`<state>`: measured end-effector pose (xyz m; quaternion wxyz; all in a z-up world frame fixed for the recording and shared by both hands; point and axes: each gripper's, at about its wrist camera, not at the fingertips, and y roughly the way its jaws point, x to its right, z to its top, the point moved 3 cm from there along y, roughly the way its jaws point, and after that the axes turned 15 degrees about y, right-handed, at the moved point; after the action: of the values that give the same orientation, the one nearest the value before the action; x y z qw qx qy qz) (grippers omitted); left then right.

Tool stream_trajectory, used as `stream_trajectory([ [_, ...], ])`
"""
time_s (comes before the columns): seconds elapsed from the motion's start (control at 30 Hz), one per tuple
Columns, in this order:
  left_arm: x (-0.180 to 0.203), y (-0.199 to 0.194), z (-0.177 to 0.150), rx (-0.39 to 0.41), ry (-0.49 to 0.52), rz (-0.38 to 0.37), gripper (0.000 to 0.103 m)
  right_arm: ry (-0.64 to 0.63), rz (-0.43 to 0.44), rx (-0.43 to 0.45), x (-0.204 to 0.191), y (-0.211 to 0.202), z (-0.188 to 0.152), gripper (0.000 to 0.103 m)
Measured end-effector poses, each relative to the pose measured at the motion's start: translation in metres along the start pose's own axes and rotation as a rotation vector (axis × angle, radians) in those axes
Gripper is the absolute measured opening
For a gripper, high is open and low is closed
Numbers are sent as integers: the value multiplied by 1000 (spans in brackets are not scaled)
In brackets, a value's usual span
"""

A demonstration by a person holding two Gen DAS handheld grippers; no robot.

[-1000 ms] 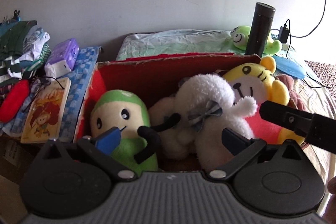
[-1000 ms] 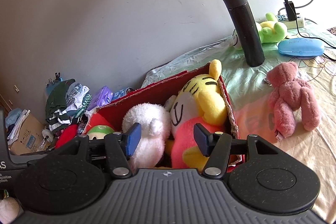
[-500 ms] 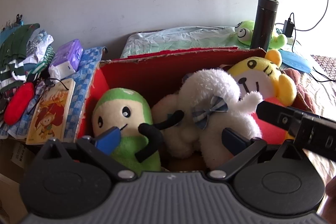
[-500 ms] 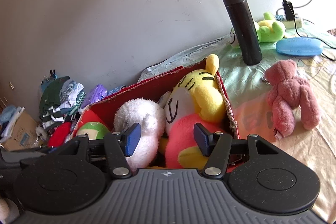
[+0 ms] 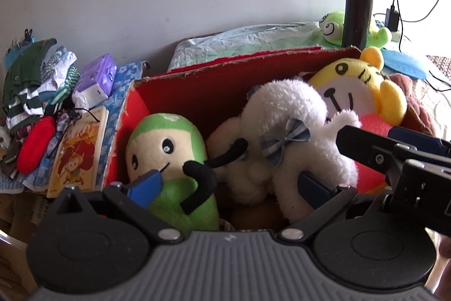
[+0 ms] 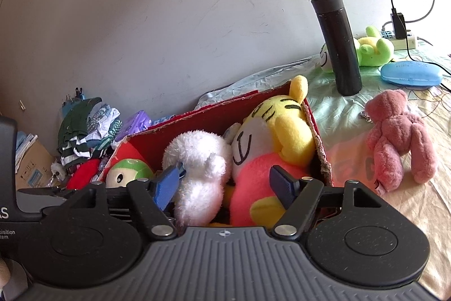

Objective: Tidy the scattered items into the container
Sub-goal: 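Withdraw the right tool up out of the red box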

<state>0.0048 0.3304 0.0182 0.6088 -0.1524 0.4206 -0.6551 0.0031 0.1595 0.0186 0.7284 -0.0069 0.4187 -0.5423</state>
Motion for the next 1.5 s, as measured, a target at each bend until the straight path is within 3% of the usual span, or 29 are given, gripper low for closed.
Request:
stream_trajectory([
  [0.57,6,-4,2,-48,-26,40,102,19,80,-30,13,-10,5,71],
  [0.73,10,-12,6,-64,-46,92,102,49,145,-39,20,-23,12,72],
  [1.07,25,-33,15,-71,-119,163,102,-10,251,-97,31,-44,28,71],
  [1.3,53,-53,21,-30,-101,249,102,-12,301,-114,49,-58,43,70],
  [1.5,75,-52,27,-44,-111,220,102,3,302,-137,71,-69,54,68],
])
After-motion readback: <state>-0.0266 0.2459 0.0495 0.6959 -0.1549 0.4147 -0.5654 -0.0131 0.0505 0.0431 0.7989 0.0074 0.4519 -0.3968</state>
